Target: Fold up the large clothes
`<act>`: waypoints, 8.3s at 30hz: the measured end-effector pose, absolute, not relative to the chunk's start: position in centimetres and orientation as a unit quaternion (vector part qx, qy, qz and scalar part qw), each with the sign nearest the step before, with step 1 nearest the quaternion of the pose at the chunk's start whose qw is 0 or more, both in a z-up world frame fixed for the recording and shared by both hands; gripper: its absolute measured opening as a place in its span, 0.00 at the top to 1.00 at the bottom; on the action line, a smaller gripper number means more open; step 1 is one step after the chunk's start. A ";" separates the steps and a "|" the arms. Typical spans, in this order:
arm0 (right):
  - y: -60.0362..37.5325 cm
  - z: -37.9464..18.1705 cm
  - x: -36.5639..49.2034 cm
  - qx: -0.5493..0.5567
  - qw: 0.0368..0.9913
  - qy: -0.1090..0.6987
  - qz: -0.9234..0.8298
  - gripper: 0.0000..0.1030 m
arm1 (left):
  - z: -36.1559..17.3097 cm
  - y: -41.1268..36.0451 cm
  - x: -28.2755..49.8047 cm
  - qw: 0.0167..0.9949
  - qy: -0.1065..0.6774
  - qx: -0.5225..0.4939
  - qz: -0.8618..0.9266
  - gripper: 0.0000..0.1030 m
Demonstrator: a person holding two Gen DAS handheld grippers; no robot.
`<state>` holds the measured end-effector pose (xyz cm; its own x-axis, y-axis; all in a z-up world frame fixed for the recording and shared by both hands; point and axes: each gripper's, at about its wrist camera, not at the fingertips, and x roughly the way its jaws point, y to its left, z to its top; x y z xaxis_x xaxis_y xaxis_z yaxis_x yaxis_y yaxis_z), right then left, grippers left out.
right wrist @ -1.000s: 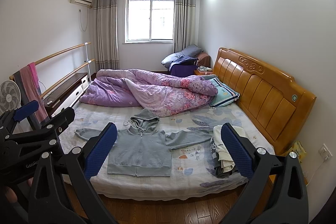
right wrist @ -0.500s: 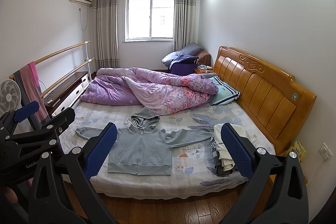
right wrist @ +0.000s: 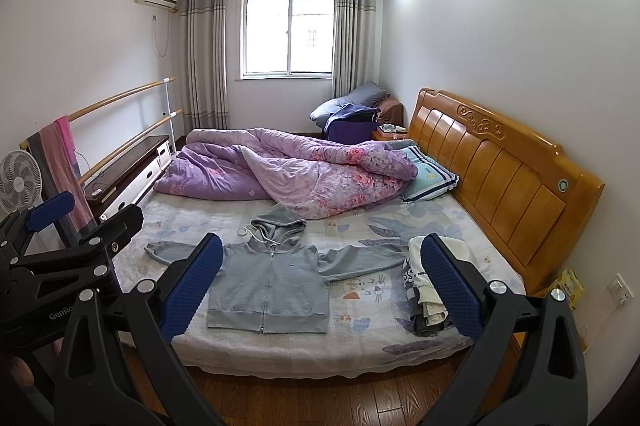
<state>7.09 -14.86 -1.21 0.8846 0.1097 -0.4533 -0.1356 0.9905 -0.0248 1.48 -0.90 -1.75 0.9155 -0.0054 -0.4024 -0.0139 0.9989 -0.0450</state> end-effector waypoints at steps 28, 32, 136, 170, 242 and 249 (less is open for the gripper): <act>-14.6 -1.5 7.1 -0.027 0.970 0.234 0.066 0.07 | -1.3 -0.4 1.4 0.977 0.210 -0.025 0.003 0.04; -14.5 -1.6 7.1 -0.028 0.969 0.235 0.067 0.07 | -1.3 -0.4 1.4 0.977 0.210 -0.024 0.004 0.04; 26.2 -60.0 69.8 -0.087 0.684 0.714 0.125 0.75 | -66.7 66.3 55.8 0.681 0.571 -0.379 0.258 0.06; 24.0 -69.4 71.0 0.049 0.637 0.734 0.230 1.00 | -64.8 68.1 56.4 0.743 0.447 -0.424 0.260 0.95; -54.3 -69.3 87.5 0.262 0.582 0.741 -0.212 0.50 | -60.3 -5.8 73.0 0.828 0.539 0.005 -0.155 0.17; -53.8 -68.0 87.8 0.219 0.640 0.709 -0.198 0.88 | -59.6 -2.8 73.4 0.826 0.532 -0.119 -0.146 0.12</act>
<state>87.81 -53.80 -67.96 -0.0854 0.0576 -0.9947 0.5653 0.8249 -0.0008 73.37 -2.78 -59.62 0.3922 -0.3674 -0.8433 0.1148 0.9292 -0.3514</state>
